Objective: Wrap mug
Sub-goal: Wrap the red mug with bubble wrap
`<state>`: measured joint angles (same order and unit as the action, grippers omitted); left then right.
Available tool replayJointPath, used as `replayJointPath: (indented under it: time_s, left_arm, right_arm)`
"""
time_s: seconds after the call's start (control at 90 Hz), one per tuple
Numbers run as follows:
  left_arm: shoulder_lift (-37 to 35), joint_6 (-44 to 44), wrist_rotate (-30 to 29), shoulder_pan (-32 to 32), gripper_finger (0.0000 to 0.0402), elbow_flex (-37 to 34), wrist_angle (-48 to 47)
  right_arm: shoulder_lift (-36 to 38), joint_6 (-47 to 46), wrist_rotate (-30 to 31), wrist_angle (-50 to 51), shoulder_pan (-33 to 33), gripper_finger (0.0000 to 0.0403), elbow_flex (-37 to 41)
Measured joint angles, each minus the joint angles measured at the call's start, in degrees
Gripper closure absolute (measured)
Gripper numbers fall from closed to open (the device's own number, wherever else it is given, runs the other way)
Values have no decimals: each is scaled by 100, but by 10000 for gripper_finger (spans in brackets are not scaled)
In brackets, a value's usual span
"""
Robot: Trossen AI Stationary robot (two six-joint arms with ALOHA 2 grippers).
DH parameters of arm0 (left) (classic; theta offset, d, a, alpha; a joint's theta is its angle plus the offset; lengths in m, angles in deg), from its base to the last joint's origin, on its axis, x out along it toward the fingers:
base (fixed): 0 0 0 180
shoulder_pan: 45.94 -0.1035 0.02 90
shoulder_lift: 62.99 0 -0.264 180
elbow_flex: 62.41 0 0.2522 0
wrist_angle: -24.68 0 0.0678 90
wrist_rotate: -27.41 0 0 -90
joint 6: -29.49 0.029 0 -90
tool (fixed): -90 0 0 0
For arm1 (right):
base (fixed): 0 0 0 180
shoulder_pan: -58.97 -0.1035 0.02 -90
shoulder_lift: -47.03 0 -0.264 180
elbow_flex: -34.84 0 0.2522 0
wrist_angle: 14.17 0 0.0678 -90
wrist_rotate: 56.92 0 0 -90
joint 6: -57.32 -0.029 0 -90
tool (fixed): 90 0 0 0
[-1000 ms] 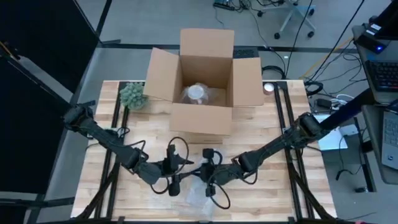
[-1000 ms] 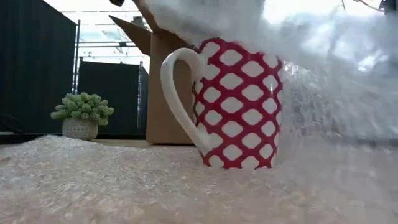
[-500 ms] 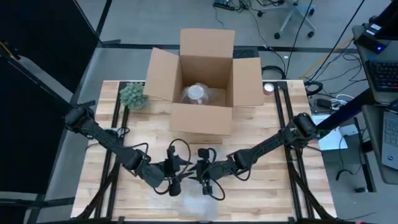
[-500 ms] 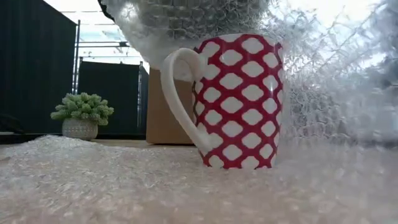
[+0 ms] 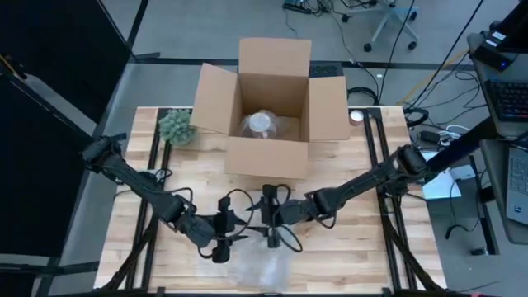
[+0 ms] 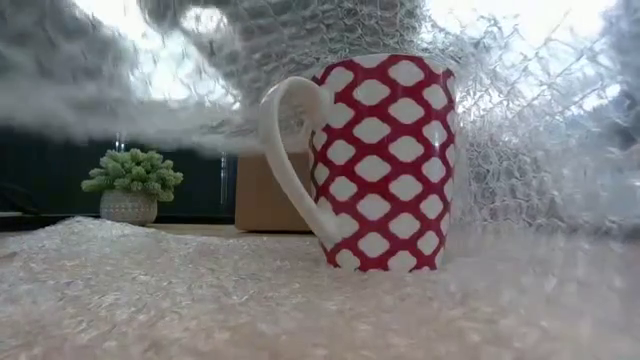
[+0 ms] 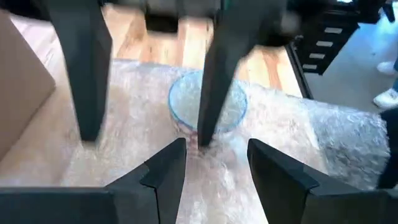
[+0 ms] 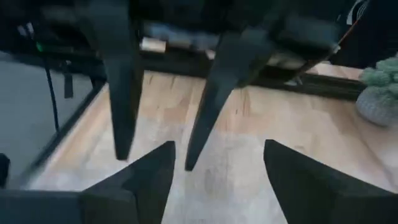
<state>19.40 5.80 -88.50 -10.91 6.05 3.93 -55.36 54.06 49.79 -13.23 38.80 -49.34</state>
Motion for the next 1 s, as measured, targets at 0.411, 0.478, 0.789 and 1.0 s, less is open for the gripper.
replayJointPath:
  time_s: [0.411,0.478,0.789,1.0]
  left_arm:
    - [2,0,24,0,240,0,2]
    - [2,0,25,0,240,0,-3]
    - [2,44,22,-27,240,0,1]
    - [4,9,22,-54,240,0,-1]
  right_arm:
    - [285,-138,-22,629,223,160,-208]
    - [436,-191,-34,1534,182,158,-507]
    - [555,-2254,-57,5014,-371,172,-1442]
    - [320,-3434,389,5697,-458,179,-1432]
